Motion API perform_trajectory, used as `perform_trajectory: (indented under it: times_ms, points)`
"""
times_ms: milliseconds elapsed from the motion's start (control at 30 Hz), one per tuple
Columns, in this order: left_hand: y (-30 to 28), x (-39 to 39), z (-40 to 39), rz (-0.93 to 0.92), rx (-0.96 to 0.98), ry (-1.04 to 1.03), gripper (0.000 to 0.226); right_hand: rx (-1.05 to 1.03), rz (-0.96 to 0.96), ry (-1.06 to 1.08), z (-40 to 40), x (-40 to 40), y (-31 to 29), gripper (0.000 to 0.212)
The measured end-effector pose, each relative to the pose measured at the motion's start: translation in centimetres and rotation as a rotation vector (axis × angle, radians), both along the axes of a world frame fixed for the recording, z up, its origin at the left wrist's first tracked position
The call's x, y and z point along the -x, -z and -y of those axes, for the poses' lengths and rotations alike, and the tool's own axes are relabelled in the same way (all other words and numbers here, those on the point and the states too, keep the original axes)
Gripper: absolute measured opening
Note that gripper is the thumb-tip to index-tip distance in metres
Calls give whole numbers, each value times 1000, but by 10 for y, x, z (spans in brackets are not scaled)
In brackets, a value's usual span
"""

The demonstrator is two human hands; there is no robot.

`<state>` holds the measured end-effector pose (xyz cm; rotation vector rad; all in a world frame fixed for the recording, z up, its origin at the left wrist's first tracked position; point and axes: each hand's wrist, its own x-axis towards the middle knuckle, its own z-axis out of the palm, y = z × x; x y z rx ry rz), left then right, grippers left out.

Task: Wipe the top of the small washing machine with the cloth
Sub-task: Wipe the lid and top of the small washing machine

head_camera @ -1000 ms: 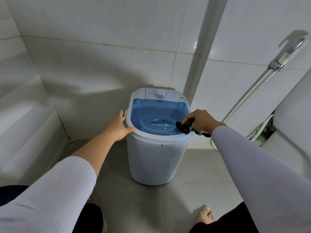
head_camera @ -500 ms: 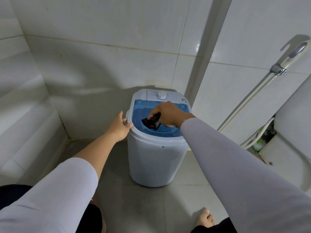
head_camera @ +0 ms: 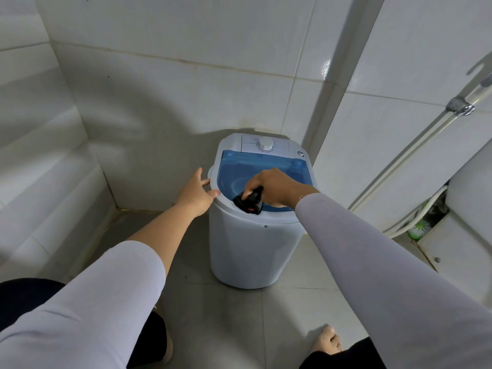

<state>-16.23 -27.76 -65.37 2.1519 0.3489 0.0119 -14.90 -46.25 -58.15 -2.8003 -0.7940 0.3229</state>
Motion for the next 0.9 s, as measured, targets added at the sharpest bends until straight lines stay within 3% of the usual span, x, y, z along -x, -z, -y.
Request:
perform_trajectory:
  times_ms: [633,900]
  points:
    - [7,-4,5,32,-96,-64,77,42,-35,88,56,9,-6,49]
    - [-5,8,19,9,-228,-101,68,20,-20,177,81,18,-5,52]
